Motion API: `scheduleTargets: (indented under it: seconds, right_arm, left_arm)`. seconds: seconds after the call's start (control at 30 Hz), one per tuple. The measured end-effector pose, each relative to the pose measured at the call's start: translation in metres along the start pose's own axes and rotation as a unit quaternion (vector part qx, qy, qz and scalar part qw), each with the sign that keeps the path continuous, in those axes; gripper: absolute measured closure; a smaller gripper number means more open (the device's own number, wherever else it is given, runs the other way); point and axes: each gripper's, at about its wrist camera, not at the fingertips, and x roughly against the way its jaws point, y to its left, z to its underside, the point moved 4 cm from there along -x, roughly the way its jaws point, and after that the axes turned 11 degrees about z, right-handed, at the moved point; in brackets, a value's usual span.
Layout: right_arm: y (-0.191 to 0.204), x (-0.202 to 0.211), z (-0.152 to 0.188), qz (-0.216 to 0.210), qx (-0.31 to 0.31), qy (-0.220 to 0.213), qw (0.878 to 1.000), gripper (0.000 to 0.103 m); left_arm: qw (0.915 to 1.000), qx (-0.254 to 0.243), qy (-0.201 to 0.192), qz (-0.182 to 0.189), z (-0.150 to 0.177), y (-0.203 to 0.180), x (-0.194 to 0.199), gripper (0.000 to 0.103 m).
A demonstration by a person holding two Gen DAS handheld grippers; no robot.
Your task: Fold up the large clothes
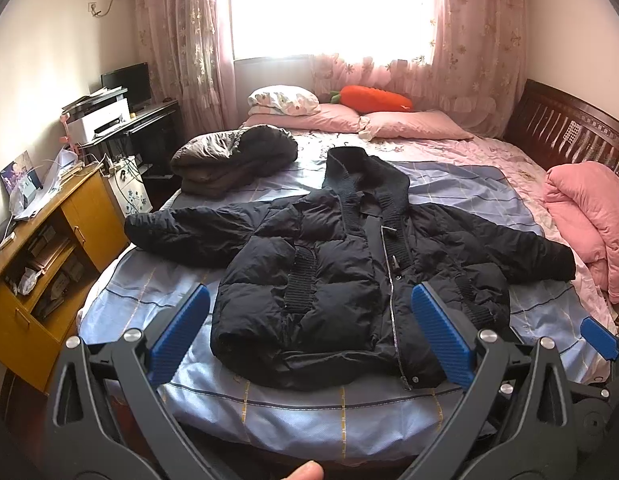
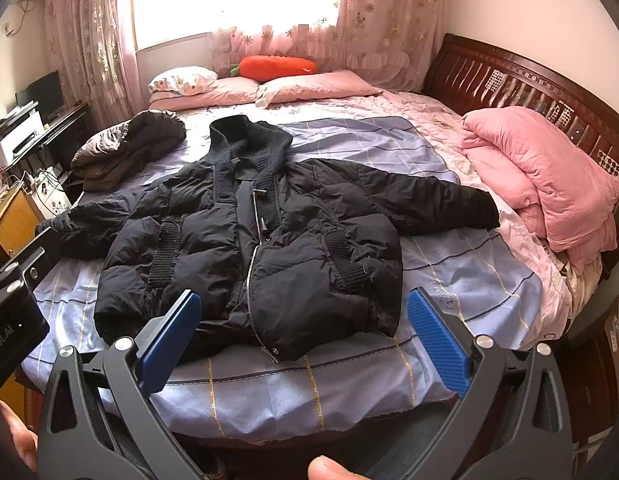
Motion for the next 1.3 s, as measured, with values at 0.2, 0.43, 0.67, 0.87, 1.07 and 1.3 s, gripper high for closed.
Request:
scheduleTargets:
  seconds: [0.2, 0.43, 0.67, 0.87, 1.07, 1.3]
  right_arm:
    - [0.006, 0.003, 0.001, -0.003, 0.001, 0.000, 1.000, 0.001]
    - [0.010, 0.005, 0.002, -0.004, 0.002, -0.001, 1.000, 0.001]
    - [0.008, 0.005, 0.002, -0.006, 0.002, -0.001, 1.000, 0.001]
    - [0.009, 0.004, 0.002, -0.009, 0.002, 0.002, 1.000, 0.001]
    - [-0.016, 0.002, 0.000, -0.013, -0.015, 0.020, 1.000, 0.001]
    - [-0.094, 0.029, 0.013, 0.074, -0.072, 0.021, 0.994, 0.001]
  left_arm:
    - [1.0000, 0.001, 0.000, 0.000, 0.000, 0.001, 0.001, 0.002]
    - [1.0000, 0.001, -0.001, -0.001, 0.000, 0.002, 0.000, 0.002]
    - [1.0000, 0.002, -0.001, 0.000, 0.002, 0.002, 0.000, 0.002]
    - [1.0000, 0.000, 0.000, -0.003, 0.002, 0.003, 0.000, 0.002]
    - [0.9997, 0.009, 0.009, -0.020, 0.003, 0.027, -0.002, 0.002]
    - [0.9971, 0.030, 0.011, -0.069, 0.014, 0.091, -0.008, 0.002]
